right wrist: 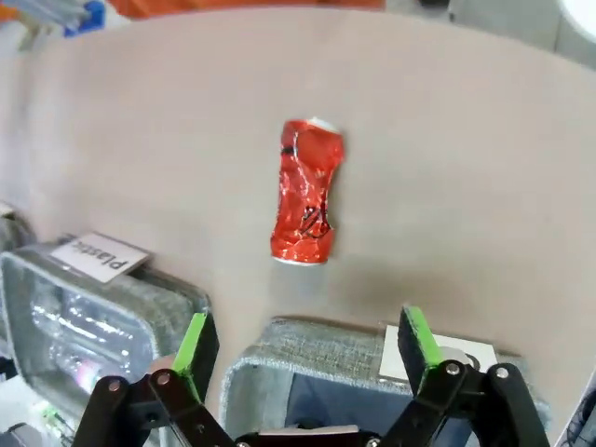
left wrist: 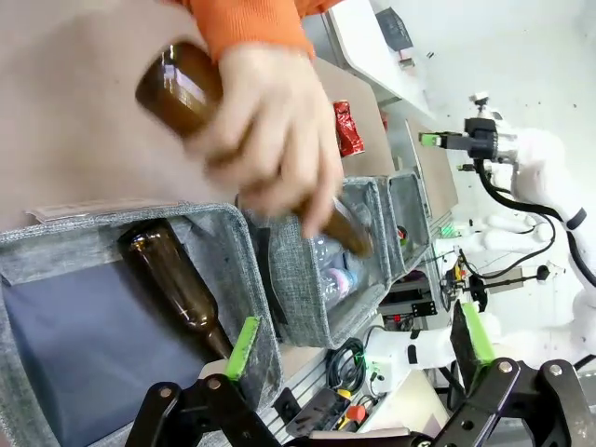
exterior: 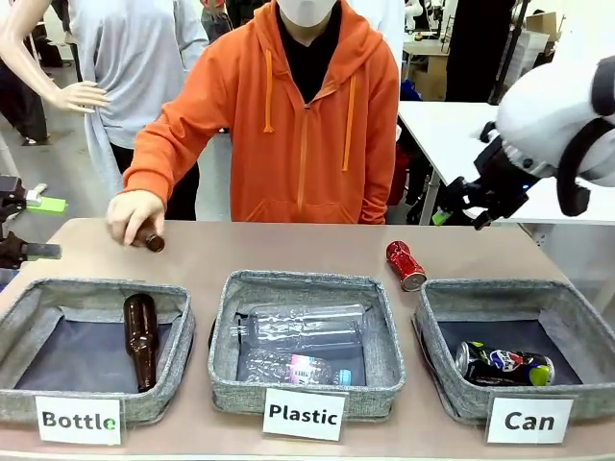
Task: Sort the can waste into the basket.
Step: Pick up the can waste from the table and place it in the right Fabric basket.
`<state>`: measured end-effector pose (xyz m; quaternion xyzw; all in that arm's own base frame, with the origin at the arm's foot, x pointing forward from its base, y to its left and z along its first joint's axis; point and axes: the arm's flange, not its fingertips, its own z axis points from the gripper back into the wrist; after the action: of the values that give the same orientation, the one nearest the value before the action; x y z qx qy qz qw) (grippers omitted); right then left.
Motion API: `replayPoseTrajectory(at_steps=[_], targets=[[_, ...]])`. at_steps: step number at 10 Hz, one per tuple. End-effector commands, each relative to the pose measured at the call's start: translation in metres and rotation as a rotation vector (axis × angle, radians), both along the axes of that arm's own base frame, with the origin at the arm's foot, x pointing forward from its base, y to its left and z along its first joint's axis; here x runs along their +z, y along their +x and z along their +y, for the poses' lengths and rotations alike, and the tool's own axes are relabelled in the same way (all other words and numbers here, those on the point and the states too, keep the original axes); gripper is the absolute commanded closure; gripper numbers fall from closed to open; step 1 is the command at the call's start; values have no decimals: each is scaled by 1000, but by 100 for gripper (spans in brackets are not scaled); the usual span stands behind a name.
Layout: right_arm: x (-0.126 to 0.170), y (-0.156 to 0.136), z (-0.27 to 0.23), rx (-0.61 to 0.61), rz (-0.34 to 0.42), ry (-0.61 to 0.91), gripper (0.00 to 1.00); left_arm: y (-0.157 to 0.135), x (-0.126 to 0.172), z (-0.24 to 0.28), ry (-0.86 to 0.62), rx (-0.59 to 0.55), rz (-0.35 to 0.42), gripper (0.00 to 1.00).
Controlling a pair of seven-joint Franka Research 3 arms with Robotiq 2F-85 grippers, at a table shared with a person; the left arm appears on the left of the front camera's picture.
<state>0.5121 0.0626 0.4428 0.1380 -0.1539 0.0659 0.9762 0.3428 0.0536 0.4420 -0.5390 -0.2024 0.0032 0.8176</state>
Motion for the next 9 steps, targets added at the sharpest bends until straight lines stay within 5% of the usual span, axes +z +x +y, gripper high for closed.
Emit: replayPoseTrajectory(at_steps=[1, 3, 5, 9], targets=[[0, 46, 19, 31, 114, -14, 0, -34, 32, 59, 7, 91, -62, 0], [-19, 77, 28, 62, 178, -43, 0, -99, 52, 155, 78, 359, -65, 0], [-39, 104, 42, 12, 209, -137, 0, -144, 39, 199, 66, 516, -33, 0], [-73, 123, 64, 8, 300, -228, 0, -152, 27, 212, 5, 601, -43, 0]])
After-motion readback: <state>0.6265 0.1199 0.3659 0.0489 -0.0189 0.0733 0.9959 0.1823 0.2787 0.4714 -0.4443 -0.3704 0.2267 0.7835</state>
